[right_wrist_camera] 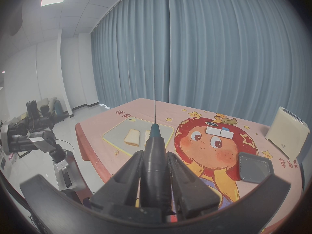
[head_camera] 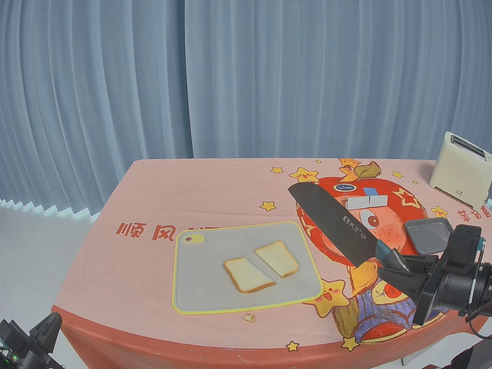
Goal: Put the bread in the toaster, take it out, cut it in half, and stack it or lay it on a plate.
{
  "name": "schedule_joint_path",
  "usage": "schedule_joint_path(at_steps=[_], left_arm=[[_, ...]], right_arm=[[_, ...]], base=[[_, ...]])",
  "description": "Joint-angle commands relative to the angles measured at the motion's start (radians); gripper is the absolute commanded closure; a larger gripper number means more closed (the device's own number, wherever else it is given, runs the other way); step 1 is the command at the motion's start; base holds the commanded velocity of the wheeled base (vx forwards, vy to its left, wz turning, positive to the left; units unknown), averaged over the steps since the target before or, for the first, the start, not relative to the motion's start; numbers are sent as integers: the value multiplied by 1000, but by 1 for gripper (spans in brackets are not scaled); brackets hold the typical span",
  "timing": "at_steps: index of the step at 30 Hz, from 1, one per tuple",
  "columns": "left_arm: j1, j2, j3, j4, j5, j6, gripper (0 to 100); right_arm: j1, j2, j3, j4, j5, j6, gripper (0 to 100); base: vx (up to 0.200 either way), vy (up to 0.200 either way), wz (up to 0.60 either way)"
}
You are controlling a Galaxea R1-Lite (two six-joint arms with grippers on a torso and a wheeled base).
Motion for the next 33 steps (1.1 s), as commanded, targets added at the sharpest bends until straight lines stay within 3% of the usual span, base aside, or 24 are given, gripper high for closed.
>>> schedule_joint_path(at_steps=[1,2,3,4,5,10,11,12,33], left_arm=[[-15,-293,18,89,123,-99,100],[-15,-293,18,80,146,-97,100],[-15,-293,18,76,219,-88,100],[-15,-293,18,86,244,-82,100],[-15,-293,18,114,299,-82,100],[-16,-293,18,123,255,-65,100],[-16,-293,18,137,193,-39,100],[-16,-293,18,137,183,-34,100],[-15,-293,18,140,184,-34,100]], right_arm=[[8,-7,-5,-1,0,1,100],[8,-7,-4,-1,-1,1,100],[11,-7,-4,-1,-1,1,100],[13,-7,-4,-1,-1,1,100],[19,-5,-4,-1,-1,1,100],[20,-7,-5,-2,-6,1,100],[20,-8,-10,-2,-14,1,100],[20,-8,-11,-2,-15,1,100],[20,-7,-2,-1,-15,1,100]], base=[[0,0,0],[0,0,0],[0,0,0],[0,0,0],[0,0,0],[0,0,0],[0,0,0],[0,0,0],[0,0,0]])
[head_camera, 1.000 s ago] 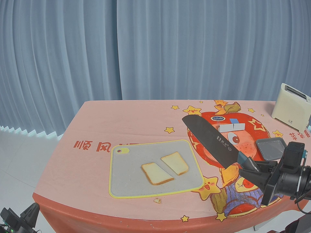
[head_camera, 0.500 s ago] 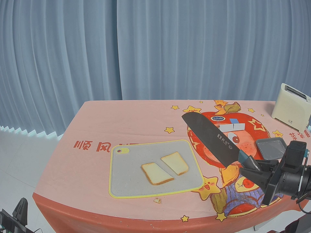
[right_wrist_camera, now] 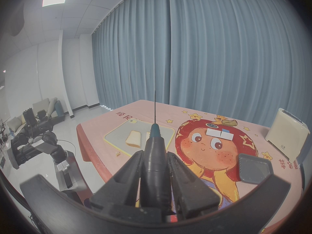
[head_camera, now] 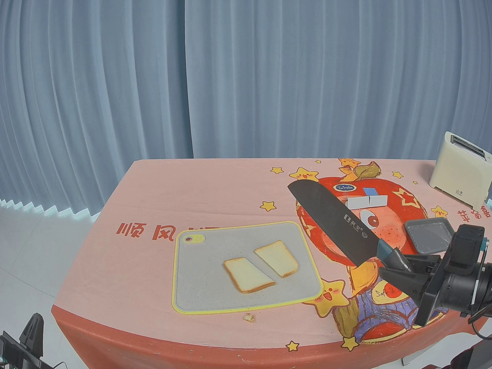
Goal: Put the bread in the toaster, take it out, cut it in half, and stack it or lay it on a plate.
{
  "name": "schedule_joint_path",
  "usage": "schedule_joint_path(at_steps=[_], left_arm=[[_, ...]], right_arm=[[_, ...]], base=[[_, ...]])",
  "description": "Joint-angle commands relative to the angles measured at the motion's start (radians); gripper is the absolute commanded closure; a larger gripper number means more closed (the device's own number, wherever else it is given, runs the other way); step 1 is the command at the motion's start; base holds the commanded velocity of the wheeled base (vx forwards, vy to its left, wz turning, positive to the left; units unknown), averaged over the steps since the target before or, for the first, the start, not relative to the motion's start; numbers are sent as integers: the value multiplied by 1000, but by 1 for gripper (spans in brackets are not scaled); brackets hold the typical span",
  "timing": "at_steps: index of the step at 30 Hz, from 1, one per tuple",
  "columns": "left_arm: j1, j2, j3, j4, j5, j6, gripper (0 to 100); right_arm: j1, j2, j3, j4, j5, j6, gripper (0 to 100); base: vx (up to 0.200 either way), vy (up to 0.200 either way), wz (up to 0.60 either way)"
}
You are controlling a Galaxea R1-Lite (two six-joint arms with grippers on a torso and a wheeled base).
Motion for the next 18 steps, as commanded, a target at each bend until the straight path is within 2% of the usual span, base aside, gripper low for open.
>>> schedule_joint_path(at_steps=[1,18], left_arm=[[0,-11,18,0,0,0,100],[0,-11,18,0,0,0,100]], right_arm=[[0,5,2,-1,0,0,100],[-15,8,0,-3,-1,2,100]], base=[[0,0,0],[0,0,0]])
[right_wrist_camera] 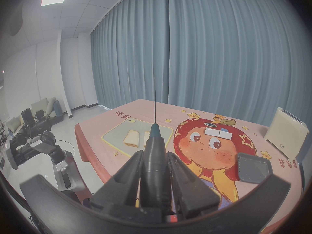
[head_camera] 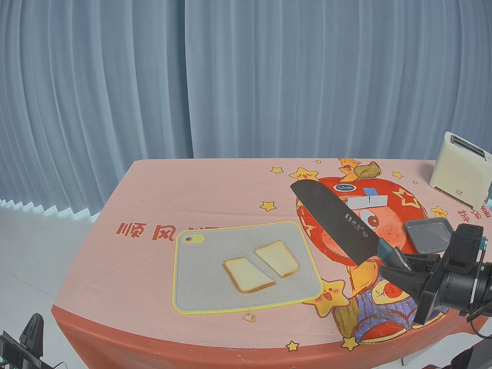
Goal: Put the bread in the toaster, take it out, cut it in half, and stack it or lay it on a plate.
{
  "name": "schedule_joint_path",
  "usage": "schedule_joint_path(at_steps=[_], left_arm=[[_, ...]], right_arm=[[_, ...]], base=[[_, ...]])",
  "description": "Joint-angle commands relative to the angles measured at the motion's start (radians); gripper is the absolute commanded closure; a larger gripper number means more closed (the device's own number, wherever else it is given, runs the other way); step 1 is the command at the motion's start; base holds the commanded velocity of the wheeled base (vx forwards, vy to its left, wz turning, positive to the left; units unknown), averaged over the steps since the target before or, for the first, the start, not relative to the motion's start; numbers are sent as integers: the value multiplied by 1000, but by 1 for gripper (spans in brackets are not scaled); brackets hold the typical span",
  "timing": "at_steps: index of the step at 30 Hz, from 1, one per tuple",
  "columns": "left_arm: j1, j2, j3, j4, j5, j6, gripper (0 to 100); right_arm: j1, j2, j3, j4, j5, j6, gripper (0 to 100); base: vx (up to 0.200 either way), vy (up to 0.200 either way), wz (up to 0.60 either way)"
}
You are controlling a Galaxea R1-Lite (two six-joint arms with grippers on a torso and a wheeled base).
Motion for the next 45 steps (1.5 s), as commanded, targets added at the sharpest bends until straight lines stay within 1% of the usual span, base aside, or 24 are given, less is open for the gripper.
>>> schedule_joint_path(at_steps=[1,4,6,10,16,22,34,41,45], left_arm=[[0,-11,18,0,0,0,100],[0,-11,18,0,0,0,100],[0,-11,18,0,0,0,100],[0,-11,18,0,0,0,100],[1,-11,18,1,0,0,100],[1,-11,18,1,0,0,100],[1,-11,18,0,0,0,100],[1,-11,18,0,0,0,100],[0,-11,18,0,0,0,100]], right_arm=[[-3,1,-2,-1,-11,1,100],[-4,3,-4,-3,-34,3,100],[-4,1,-4,-3,-42,3,100],[-4,-1,-5,-3,-42,4,100],[-27,-1,-11,-3,-42,4,100],[-72,6,-16,-3,-62,6,100],[-85,4,-16,-1,-62,3,100],[-130,21,-22,-3,-60,4,100],[-136,29,-21,-3,-57,4,100]], base=[[0,0,0],[0,0,0],[0,0,0],[0,0,0],[0,0,0],[0,0,0],[0,0,0],[0,0,0],[0,0,0]])
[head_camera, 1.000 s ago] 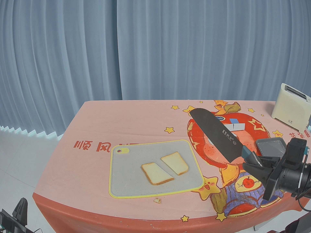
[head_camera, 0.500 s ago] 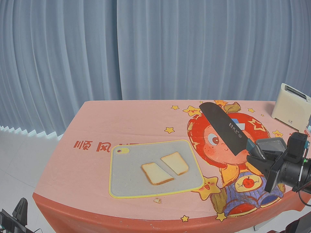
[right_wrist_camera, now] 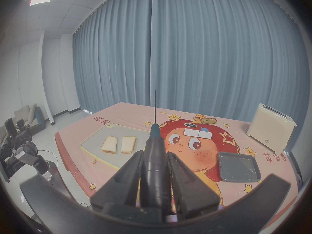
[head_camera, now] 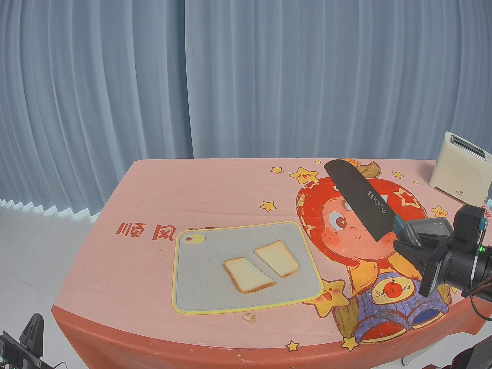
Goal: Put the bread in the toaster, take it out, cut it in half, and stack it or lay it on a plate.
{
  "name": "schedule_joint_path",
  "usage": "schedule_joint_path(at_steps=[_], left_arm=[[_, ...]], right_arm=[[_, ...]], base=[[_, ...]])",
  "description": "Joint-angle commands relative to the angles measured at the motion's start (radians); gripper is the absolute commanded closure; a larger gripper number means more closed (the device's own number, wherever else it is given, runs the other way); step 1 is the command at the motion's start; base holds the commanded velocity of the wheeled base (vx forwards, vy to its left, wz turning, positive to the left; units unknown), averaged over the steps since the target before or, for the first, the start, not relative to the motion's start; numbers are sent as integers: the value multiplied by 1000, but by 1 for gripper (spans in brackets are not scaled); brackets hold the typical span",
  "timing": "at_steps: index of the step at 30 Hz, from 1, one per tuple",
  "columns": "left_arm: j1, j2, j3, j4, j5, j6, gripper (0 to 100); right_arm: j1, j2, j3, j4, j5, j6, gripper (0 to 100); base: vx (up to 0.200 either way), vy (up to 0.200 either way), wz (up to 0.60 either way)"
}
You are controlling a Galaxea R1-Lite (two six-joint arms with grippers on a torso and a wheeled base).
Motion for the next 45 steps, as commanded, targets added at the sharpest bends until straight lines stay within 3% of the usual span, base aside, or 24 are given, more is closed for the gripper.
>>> schedule_joint_path(at_steps=[1,45], left_arm=[[1,-15,18,-1,0,0,100],[0,-15,18,-1,0,0,100]], right_arm=[[-7,13,3,0,2,0,100],[-68,3,-17,-2,10,-3,100]], base=[[0,0,0],[0,0,0]])
